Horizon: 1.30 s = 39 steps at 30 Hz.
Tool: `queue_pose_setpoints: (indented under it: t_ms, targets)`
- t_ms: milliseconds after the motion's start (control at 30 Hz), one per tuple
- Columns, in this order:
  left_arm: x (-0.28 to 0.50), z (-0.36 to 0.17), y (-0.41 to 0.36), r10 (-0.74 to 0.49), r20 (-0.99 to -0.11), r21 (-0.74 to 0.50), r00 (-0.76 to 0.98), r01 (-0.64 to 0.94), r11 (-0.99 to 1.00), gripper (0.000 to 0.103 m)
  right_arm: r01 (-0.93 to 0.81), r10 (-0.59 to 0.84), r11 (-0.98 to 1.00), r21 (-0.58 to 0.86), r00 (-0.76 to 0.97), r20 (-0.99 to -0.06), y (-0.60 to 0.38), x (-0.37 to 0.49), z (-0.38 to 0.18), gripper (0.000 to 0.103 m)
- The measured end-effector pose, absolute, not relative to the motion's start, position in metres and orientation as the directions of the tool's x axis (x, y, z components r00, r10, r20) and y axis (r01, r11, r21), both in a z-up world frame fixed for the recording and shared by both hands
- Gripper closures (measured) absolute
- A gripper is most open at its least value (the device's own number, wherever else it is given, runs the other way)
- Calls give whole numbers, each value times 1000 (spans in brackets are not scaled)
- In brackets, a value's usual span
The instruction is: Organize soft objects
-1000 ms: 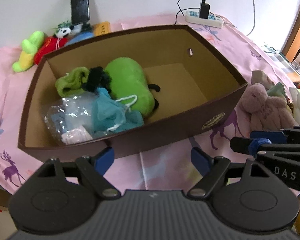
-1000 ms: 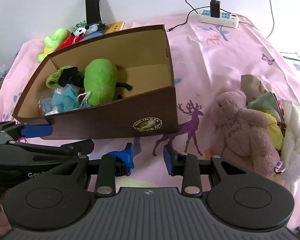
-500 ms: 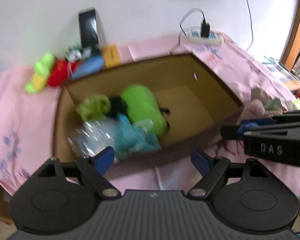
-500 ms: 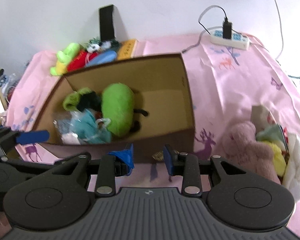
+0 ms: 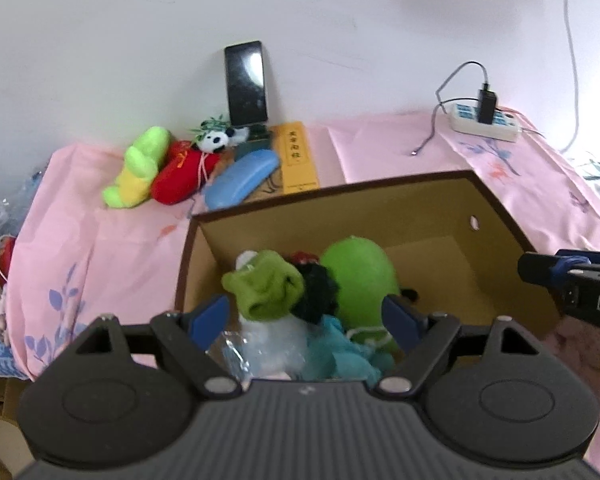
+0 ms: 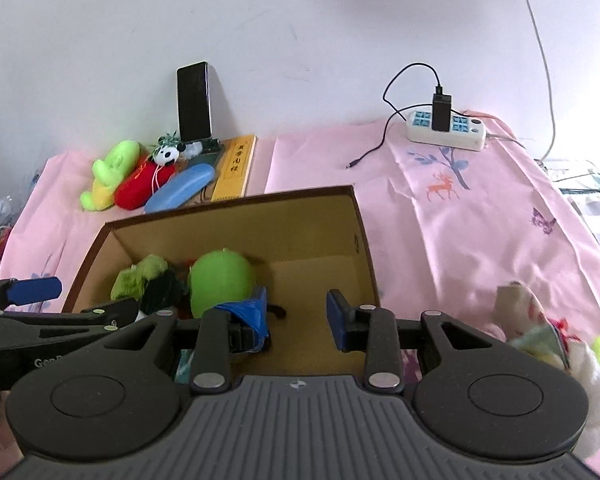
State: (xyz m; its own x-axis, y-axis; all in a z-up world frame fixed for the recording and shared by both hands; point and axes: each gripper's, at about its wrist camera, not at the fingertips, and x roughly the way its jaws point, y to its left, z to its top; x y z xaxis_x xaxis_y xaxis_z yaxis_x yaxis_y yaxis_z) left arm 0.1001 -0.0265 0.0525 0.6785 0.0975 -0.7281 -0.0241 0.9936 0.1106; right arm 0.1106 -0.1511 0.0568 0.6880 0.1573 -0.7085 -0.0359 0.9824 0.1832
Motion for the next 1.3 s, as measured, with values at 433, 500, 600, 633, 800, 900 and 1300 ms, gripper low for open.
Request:
queue_pose_setpoints:
  t_ms: [433,500,600,633,800,900,1300]
  targets:
    - [167,-10,-4,145,-740,114,656,-91,989,19,-27,123,989,145,692,-711,-127,193,4,87]
    - [173,-18,0,140,-749,105,647,-93,990,19,-27,129,988,149,672,-729,-125,200,-5,87]
    - [177,-20,4,119,-749,77,652,-92,993,19,-39,134,989,145,661,-738,-123,202,-8,87]
    - [179,-22,3,127,-756,89,643,-91,992,19,-47,143,988,150,660,-737,-123,202,-8,87]
    - [180,-24,3,114,-764,68,635,-96,993,19,-25,162,981,193,652,-740,-128,205,-14,87]
    - [180,-24,5,112,-763,57,636,-107,993,19,-39,173,980,194,650,-740,-125,208,-16,87]
    - [182,-27,3,135,-771,84,623,-112,990,19,-51,161,983,175,692,-704,-122,202,-14,87]
